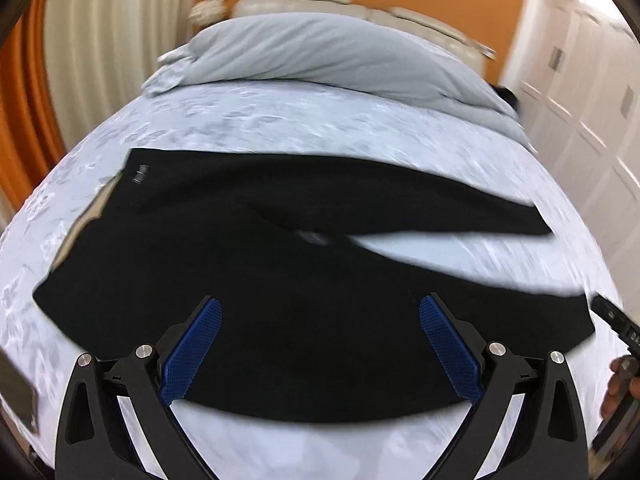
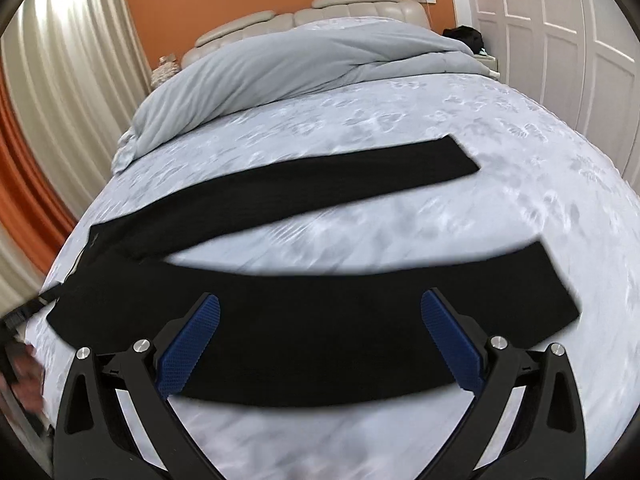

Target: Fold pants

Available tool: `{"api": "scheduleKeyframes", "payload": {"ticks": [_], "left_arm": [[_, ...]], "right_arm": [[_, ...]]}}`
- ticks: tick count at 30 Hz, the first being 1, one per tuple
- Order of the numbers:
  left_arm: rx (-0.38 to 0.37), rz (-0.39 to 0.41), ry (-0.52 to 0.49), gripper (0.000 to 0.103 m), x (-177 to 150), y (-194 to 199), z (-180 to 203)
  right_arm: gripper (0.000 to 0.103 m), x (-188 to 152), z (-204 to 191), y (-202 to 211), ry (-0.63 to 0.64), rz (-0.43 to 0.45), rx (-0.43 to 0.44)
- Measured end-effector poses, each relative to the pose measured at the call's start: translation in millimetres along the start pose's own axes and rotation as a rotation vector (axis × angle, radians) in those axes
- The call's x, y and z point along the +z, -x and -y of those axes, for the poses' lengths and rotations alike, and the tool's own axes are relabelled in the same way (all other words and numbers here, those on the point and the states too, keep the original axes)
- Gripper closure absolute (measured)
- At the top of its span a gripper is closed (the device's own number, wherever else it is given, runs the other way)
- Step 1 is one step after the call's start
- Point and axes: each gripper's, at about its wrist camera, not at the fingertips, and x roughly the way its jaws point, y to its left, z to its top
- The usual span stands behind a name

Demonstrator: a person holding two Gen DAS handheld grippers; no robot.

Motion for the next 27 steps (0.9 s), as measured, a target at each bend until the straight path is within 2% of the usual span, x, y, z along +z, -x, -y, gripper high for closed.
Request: {"api": "scheduleKeyframes", "payload": {"ticks": [1,3,6,9,13,15,17,20,21,22,23,24,27], "left_arm": [[0.028,-0.001,0.023,0.005,17.8,-11.5,-17.1],[0.113,-0.004,0.048,0.005,49.5,-38.3,-46.8],[0.225,-0.030,0.081,0.005,96.9,-91.8,-102.2],[0.287,-0.056,0.162,0.006,128.5,-138.5,-158.1],[0.296,-0.093,0.287,0.006,151.7,-189.0,-218.3],[0.293,-0.103,0.340,0.006,159.1,-211.8,-236.9],[0.261,-0.154,0.386,0.006,164.3,-237.8,-249.2],[0.326,-0.142,0.348,0.006,172.8,-252.2,-244.6],[0.351,-0.147,0.323,0.013,176.8,-256.4,-242.1],[0.379,-0.143,0.303,0.024,178.5,-257.9,-238.4],[0.398,-0.140,0.274,0.063,179.9,-257.7,-234.2],[0.348,-0.157,0.263,0.088,181.0,-257.3,-234.2],[0.301,-0.138,0.262,0.095,180.7,-234.8,-229.6]], "right_arm": [[0.015,13.0,14.3,-10.4,0.005,-0.004,-0.008],[0.022,43.5,46.7,-41.5,0.014,-0.030,-0.047],[0.022,85.8,89.9,-91.1,-0.030,-0.037,-0.057],[0.022,123.6,119.5,-139.6,-0.066,-0.041,-0.080],[0.020,160.7,149.9,-205.1,-0.103,-0.081,-0.152],[0.020,170.2,155.4,-229.6,-0.096,-0.088,-0.177],[0.016,175.4,161.4,-252.0,-0.102,-0.107,-0.183],[0.014,174.2,160.8,-280.1,-0.075,-0.135,-0.235],[0.019,172.8,156.7,-282.4,-0.047,-0.122,-0.250],[0.045,171.8,152.7,-282.1,-0.028,-0.108,-0.249],[0.066,171.8,151.3,-279.9,-0.032,-0.103,-0.216],[0.090,172.6,151.4,-275.6,-0.052,-0.106,-0.175],[0.093,175.0,140.9,-242.7,-0.010,-0.051,-0.162]]}}
